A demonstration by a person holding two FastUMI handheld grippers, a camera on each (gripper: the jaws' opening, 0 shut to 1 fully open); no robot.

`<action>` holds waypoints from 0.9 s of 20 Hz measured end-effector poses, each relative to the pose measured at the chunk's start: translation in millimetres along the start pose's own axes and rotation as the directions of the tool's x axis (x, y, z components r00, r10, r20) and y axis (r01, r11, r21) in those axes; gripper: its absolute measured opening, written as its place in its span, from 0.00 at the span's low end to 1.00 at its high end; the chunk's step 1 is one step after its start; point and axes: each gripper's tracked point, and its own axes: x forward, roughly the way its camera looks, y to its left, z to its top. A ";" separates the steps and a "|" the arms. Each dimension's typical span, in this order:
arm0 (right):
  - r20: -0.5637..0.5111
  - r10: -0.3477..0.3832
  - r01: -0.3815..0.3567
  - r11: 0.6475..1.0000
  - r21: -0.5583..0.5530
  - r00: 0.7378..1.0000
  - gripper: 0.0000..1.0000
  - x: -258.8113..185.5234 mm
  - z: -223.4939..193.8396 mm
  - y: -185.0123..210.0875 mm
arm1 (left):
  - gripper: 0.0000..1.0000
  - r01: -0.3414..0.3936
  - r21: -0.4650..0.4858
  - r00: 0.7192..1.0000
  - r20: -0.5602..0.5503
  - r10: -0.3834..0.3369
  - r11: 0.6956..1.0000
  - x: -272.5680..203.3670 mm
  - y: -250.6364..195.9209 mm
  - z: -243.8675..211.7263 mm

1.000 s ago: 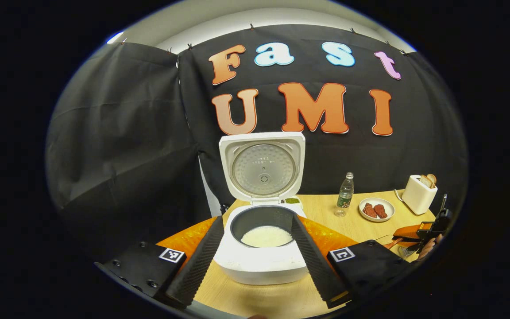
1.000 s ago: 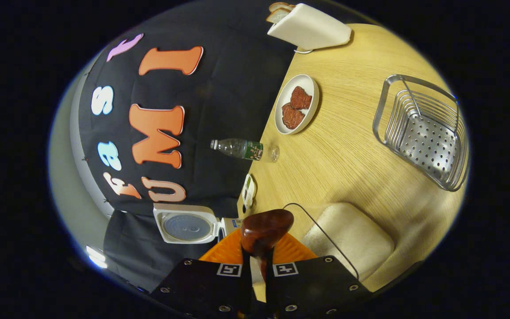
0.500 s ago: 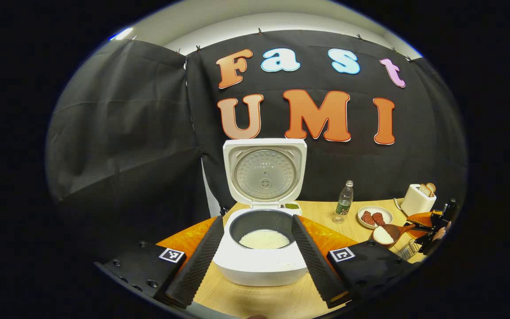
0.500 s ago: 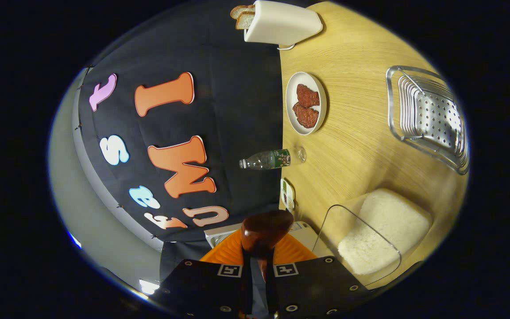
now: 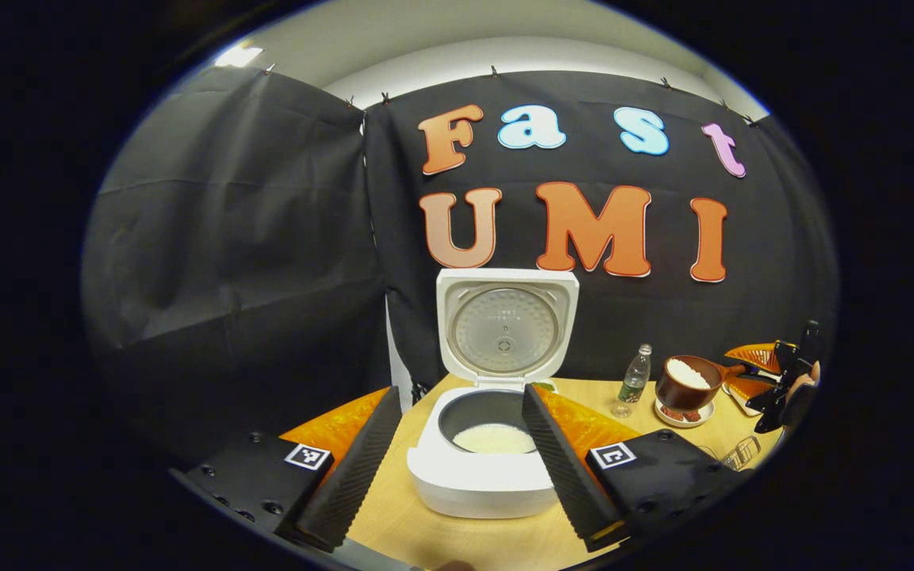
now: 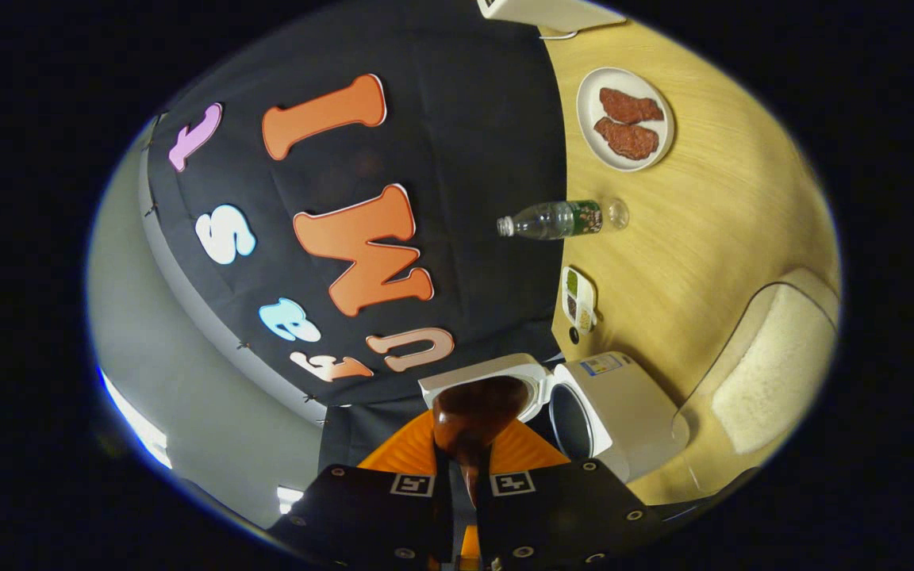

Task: Close the left gripper, press the button to open the rice cooker; take a wooden spoon from the chopstick holder with the right hand, scoop a spoonful of rice and pour it into the rice cooker, then put the wooden spoon back into the chopstick holder.

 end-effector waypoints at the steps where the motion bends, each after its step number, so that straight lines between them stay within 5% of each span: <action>1: -0.014 -0.003 0.002 1.000 -0.012 1.000 0.11 11.1 -7.3 3.1 | 1.00 -0.007 0.002 1.000 0.014 0.007 1.000 -1.9 4.9 4.5; 13: -0.102 -0.089 0.073 0.986 -0.147 0.991 0.11 132.8 -85.1 3.9 | 1.00 -0.091 0.006 0.993 0.070 0.091 0.996 -3.9 81.4 15.3; 18: -0.087 -0.174 0.143 0.947 -0.289 0.981 0.11 169.5 -105.2 -13.4 | 1.00 -0.100 -0.005 0.994 0.042 0.100 0.995 11.7 104.7 3.8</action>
